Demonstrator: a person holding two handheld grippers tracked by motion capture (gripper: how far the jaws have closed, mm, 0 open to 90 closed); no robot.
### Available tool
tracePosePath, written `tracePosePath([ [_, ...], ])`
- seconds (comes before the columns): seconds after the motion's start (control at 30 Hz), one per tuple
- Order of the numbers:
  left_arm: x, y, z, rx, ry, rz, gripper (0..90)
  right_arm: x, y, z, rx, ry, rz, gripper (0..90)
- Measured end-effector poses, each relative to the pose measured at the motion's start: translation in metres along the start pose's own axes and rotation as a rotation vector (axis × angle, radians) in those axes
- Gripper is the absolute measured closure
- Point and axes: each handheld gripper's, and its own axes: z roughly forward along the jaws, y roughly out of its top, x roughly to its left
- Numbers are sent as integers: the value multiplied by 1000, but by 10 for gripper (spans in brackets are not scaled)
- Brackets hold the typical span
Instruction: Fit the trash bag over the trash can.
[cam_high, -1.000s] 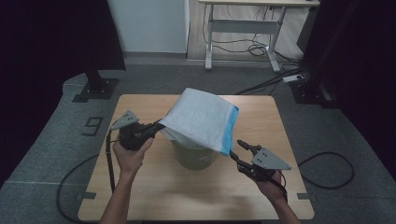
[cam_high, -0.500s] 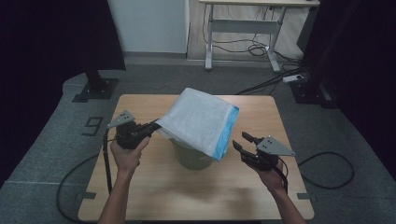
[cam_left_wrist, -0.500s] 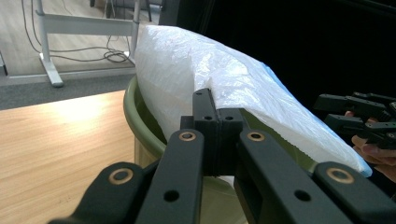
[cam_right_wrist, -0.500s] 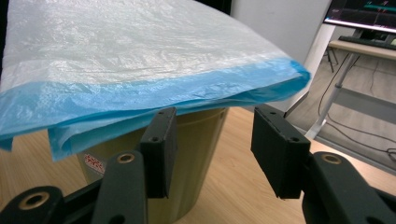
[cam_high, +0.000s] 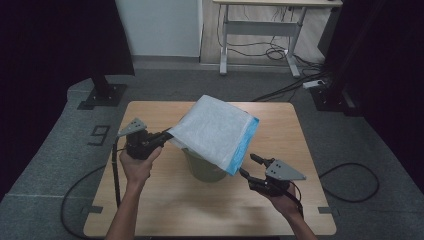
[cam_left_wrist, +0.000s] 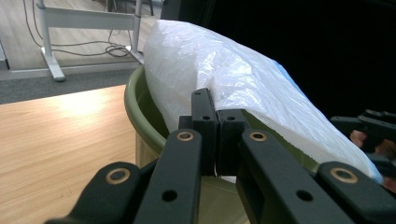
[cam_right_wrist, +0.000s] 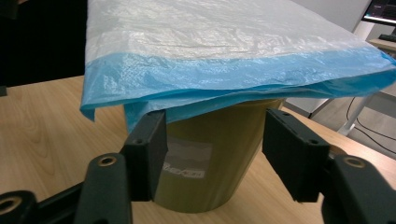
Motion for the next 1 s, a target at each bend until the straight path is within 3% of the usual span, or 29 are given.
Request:
tracePosePath([
  [0.1,-2,0,2,4,2,-2,881,4,2,-3,-2,-5,-8,343],
  [0.27,-4,0,4,4,16,-6,883,13,10,-9,-12,36,-19,311],
  [0.53,-11,0,11,4,88,-11,895,19,16,-19,1,77,-25,286],
  [0.73,-16,0,21,15,85,-16,895,27,22,-21,-20,108,0,250],
  [1.0,-21,2,27,22,72,-22,895,39,24,-1,17,83,2,214],
])
